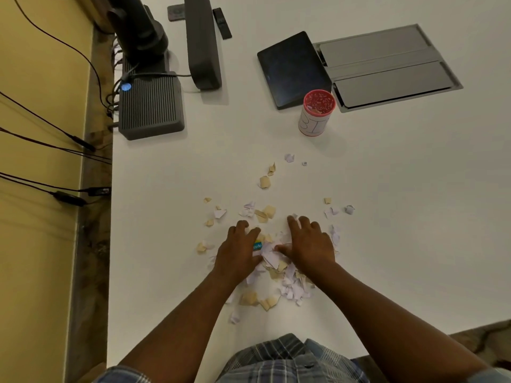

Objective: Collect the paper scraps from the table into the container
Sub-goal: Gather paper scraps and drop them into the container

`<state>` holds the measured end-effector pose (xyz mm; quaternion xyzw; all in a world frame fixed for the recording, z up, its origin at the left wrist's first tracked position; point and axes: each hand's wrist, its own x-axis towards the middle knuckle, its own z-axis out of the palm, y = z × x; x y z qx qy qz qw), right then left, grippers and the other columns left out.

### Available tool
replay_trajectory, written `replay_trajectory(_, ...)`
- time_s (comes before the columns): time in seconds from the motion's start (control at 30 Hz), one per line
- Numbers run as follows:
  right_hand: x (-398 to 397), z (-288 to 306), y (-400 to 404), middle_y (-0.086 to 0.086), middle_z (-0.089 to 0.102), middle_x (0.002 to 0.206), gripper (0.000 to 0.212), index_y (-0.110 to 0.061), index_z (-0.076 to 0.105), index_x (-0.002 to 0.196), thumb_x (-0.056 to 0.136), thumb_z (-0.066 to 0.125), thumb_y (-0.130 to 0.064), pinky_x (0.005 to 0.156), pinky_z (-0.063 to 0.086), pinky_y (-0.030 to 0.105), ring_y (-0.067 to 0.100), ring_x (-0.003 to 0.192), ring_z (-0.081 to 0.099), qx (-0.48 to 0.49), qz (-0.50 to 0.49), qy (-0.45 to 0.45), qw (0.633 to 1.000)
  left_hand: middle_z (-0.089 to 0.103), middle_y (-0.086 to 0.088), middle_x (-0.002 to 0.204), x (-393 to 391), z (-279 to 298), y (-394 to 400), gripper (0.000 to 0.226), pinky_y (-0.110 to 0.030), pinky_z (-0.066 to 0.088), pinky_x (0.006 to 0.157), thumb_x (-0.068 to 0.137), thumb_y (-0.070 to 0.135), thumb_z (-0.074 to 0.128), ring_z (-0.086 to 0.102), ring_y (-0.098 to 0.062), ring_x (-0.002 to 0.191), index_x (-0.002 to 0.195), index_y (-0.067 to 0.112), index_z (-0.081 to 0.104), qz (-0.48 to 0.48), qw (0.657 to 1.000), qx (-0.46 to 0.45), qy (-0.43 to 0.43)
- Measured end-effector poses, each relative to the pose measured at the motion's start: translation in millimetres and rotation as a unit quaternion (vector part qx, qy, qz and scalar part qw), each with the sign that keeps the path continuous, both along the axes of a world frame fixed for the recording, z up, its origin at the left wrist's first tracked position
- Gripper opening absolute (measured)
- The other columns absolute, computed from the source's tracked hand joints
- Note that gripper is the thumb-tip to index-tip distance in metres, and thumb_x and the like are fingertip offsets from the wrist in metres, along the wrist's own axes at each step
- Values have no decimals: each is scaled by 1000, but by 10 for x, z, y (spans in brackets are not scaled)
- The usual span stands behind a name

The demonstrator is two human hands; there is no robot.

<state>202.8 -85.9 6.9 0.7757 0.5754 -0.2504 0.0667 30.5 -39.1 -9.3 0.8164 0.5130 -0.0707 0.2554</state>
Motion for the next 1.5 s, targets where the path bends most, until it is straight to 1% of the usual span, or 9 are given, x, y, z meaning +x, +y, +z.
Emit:
replay_trajectory(0.13, -151, 4, -8, 9, 26, 149, 89, -24, 14, 149, 82, 58, -62, 85, 49, 38, 29, 128, 37, -31, 19, 30, 999, 32, -4, 143, 43, 23, 21, 64, -33, 49, 94, 83, 41, 65, 35, -23, 128, 139, 28, 38, -6, 999, -17, 29)
replay_trajectory(0.3, -328, -73, -41, 12, 42, 128, 43, -15, 44, 129, 91, 60, -26, 67, 46, 32, 27, 108, 48, 9, 132, -1, 991, 53, -7, 105, 77, 8, 28, 19, -31, 53, 77, 93, 22, 50, 56, -22, 94, 106, 16, 63, -30, 999, 20, -11)
replay_trajectory(0.4, -356, -90, -58, 13, 49, 110, 29, -8, 54, 119, 90, 59, -11, 62, 44, 34, 29, 95, 54, 32, 161, 9, 986, 55, -8, 93, 94, 6, 27, 16, -29, 52, 71, 92, 18, 50, 58, -20, 79, 91, 12, 65, -18, 999, 5, -36)
replay_trajectory(0.57, -271, -99, -19, 14, 54, 100, 17, -5, 60, 108, 92, 55, -11, 61, 38, 31, 29, 88, 58, 68, 169, 29, 983, 63, -10, 90, 103, -15, 61, 21, -33, 51, 74, 87, 12, 53, 61, -24, 84, 94, 11, 72, 13, 996, -21, -81)
replay_trajectory(0.77, 48, -128, 136, 8, 71, 103, 21, -13, 74, 102, 89, 59, -9, 81, 49, 26, 22, 90, 65, 89, -40, 161, 982, 72, -15, 97, 57, 23, 231, 23, -28, 52, 83, 75, 3, 69, 67, -27, 91, 98, 6, 73, 125, 978, -51, -158)
replay_trajectory(0.97, 450, 252, 407, -1, 74, 87, 12, -17, 76, 94, 82, 74, -19, 65, 45, 12, 6, 67, 62, 78, -196, 267, 940, 71, -17, 100, 114, 147, 456, 23, -22, 49, 82, 74, 2, 73, 67, -26, 93, 97, 1, 73, 182, 961, -48, -205)
replay_trajectory(1.17, 809, 623, 852, 2, 75, 80, 9, -18, 76, 86, 77, 78, -18, 58, 52, 19, 11, 59, 58, 99, -255, 378, 885, 72, -17, 97, 195, 175, 661, 20, -18, 46, 77, 76, 5, 74, 68, -25, 91, 95, 1, 73, 169, 962, -19, -214)
replay_trajectory(1.37, 1438, 884, 1671, 3, 74, 85, 9, -12, 74, 87, 78, 77, -12, 65, 56, 25, 14, 72, 68, 209, -309, 376, 848, 72, -16, 95, 364, 162, 917, 20, -17, 46, 72, 77, 8, 74, 69, -25, 87, 96, 2, 73, 161, 964, -4, -210)
replay_trajectory(1.5, 1623, 912, 2102, 3, 72, 89, 13, -12, 73, 90, 79, 77, -18, 73, 58, 28, 15, 79, 69, 265, -319, 294, 861, 73, -14, 93, 261, 191, 744, 18, -7, 43, 66, 77, 7, 74, 69, -22, 83, 94, 3, 74, 172, 965, -8, -199)
